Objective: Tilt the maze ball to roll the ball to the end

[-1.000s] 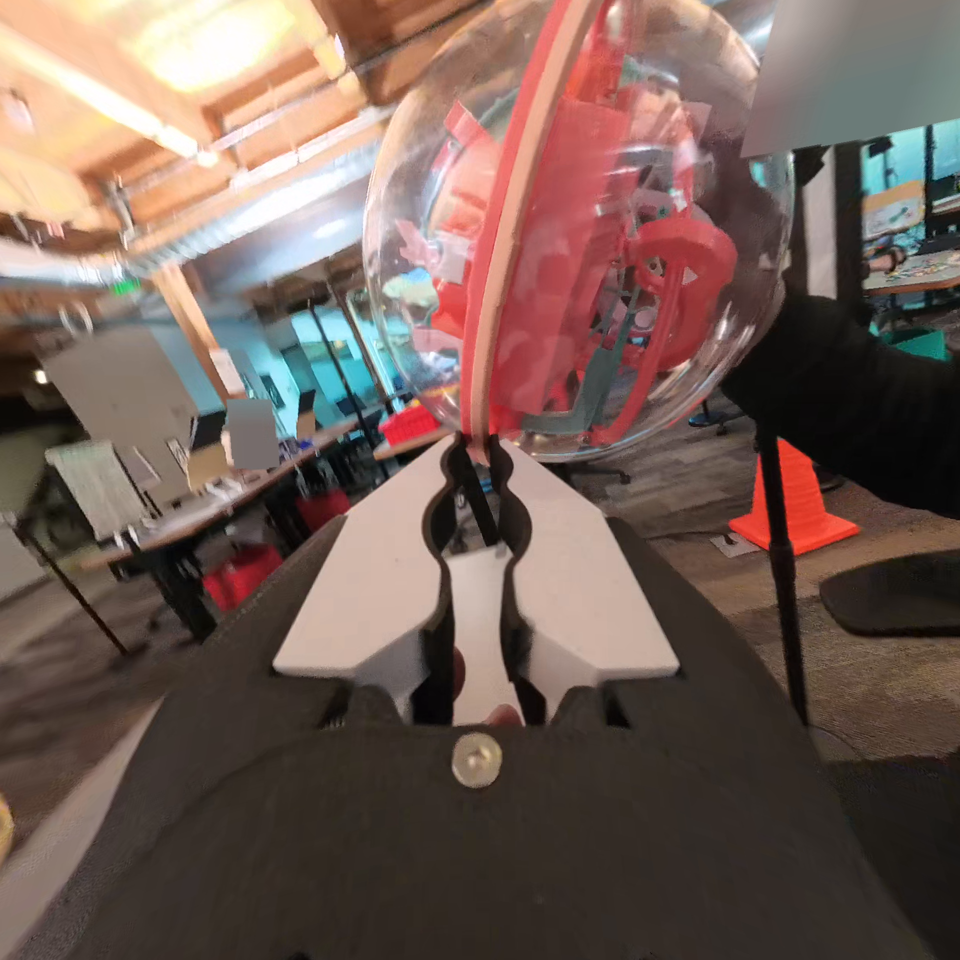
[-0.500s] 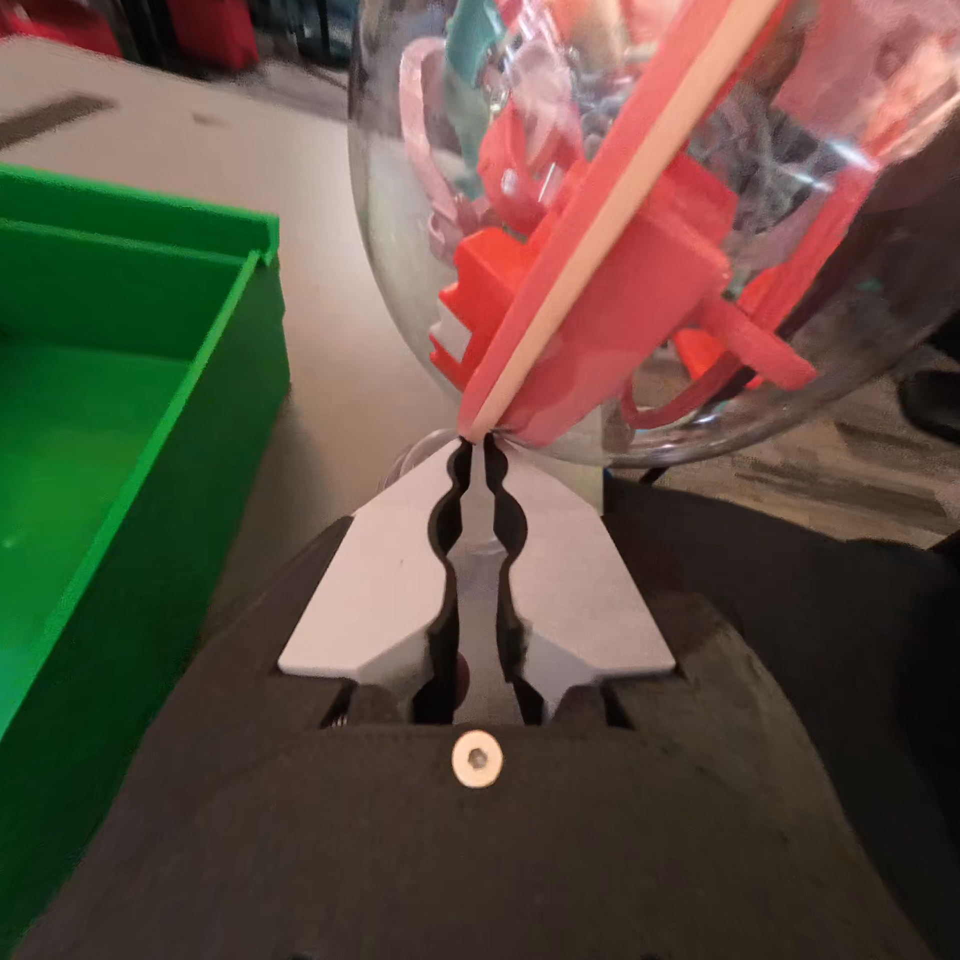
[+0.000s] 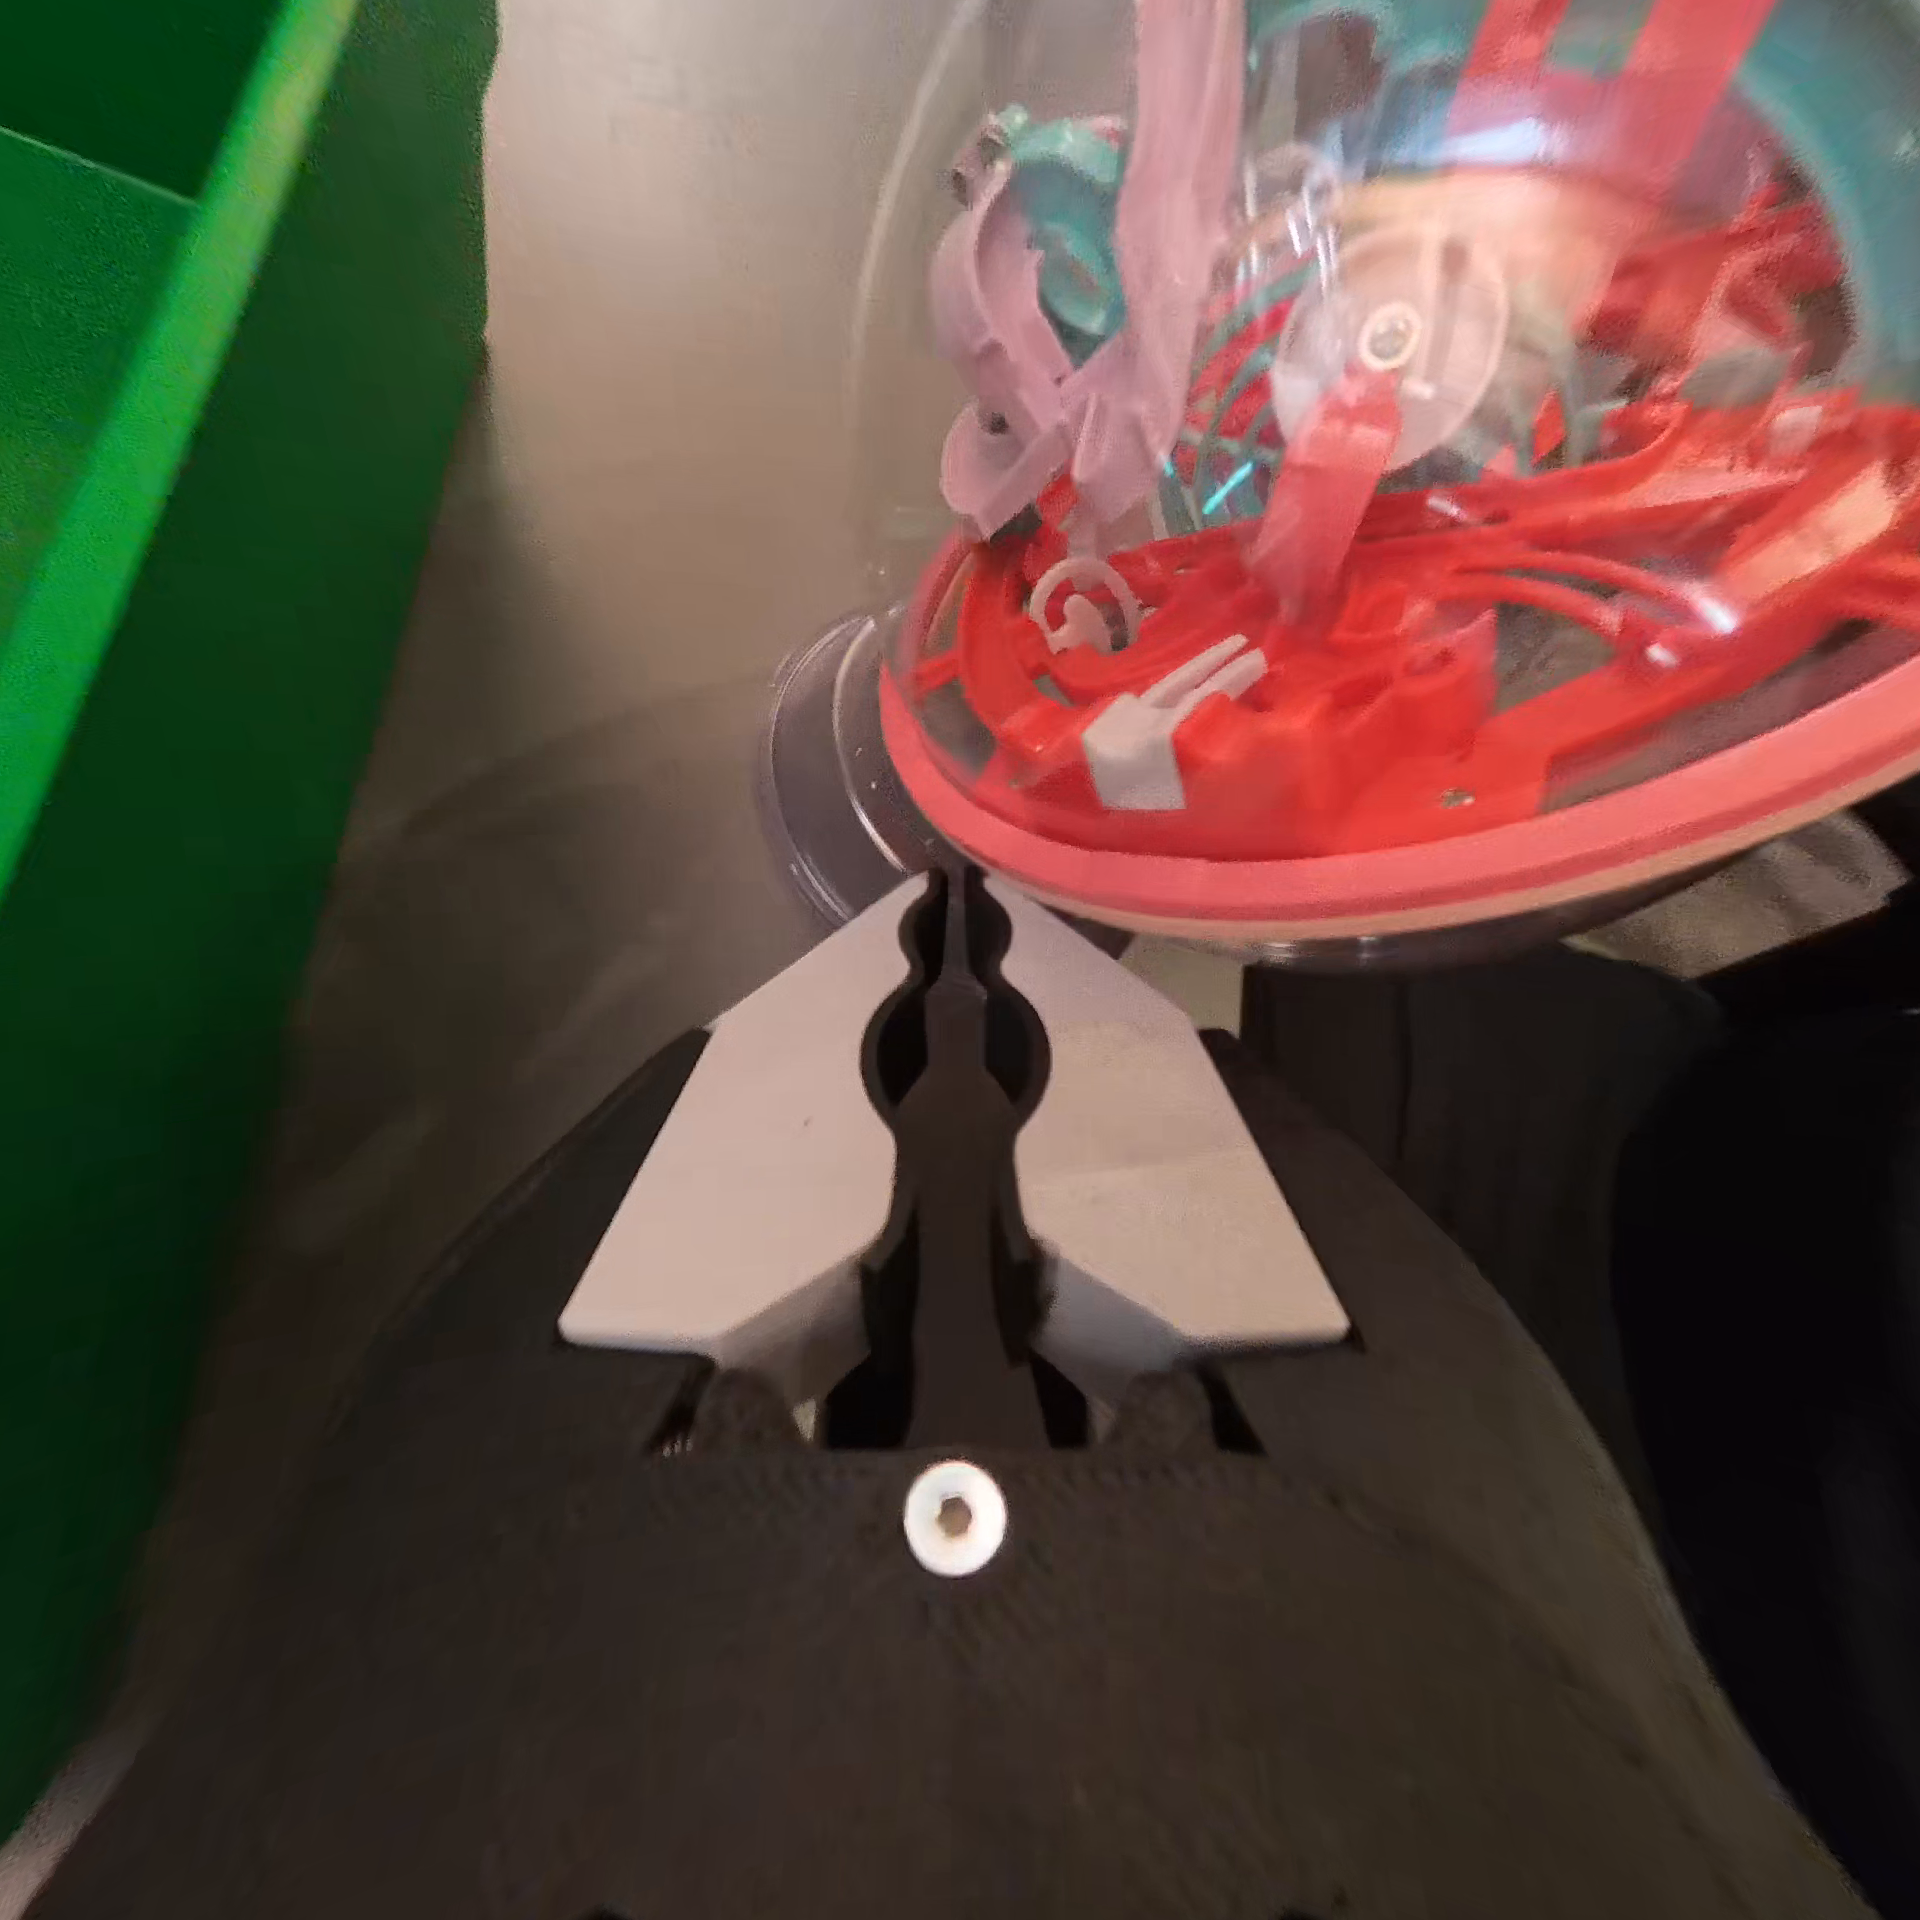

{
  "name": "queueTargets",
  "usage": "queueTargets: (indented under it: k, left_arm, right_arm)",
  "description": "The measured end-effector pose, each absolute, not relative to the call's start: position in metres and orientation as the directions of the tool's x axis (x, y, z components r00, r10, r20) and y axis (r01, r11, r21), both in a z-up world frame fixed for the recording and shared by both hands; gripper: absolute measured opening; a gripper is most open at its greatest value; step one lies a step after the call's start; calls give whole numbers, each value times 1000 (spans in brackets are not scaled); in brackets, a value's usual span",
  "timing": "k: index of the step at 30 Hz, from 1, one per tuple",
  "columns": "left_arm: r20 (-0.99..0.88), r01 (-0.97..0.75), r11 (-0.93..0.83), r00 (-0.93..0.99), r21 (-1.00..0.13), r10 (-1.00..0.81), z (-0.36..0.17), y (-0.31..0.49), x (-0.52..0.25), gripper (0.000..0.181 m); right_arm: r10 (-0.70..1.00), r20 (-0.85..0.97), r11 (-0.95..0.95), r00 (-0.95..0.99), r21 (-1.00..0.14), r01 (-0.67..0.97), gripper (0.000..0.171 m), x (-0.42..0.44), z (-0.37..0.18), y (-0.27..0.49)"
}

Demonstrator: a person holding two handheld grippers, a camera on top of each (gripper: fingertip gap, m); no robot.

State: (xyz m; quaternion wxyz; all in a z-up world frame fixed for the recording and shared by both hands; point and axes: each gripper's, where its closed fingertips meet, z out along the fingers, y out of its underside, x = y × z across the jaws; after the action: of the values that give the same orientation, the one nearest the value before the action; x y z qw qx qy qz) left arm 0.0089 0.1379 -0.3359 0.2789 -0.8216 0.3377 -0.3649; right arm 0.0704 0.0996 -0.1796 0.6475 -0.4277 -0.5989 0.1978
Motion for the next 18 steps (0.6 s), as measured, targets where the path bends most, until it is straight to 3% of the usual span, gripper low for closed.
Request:
queueTargets:
  k: [1, 5, 8, 11, 13, 15, 18]
  left_arm:
    - [440, -320, -634, 504, -704, -743, -333, 138, 6, 3]
    - [634, -142, -749, 445, -647, -632, -319, 133, 1, 11]
    - [774, 5, -828, 359, -561, -522, -305, 131, -8, 39]
    - [853, 115, -861, 252, -496, -457, -289, 129, -10, 61]
    - [898, 175, -885, 176, -432, -404, -278, 130, -4, 81]
    - [915, 207, -893, 139, -401, -379, -276, 133, 3, 90]
    - [928, 237, -898, 106, -371, -356, -273, 141, 5, 106]
  right_arm:
    - [791, 570, 528, 222, -820, 223, 0, 74, -175, 100]
    - [880, 285, 289, 380, -956, 47, 0, 103, -156, 131]
    - [912, 15, 17, 411, -1000, -3, 5, 121, -173, 168]
    - [863, -339, -360, 375, -933, -13, 67, 131, -211, 195]
    - [768, -567, -598, 297, -802, 15, 109, 129, -237, 196]
    - [662, -730, -746, 169, -663, 54, 114, 121, -250, 182]
    - [590, -794, -808, 147, -580, 106, 118, 112, -268, 169]
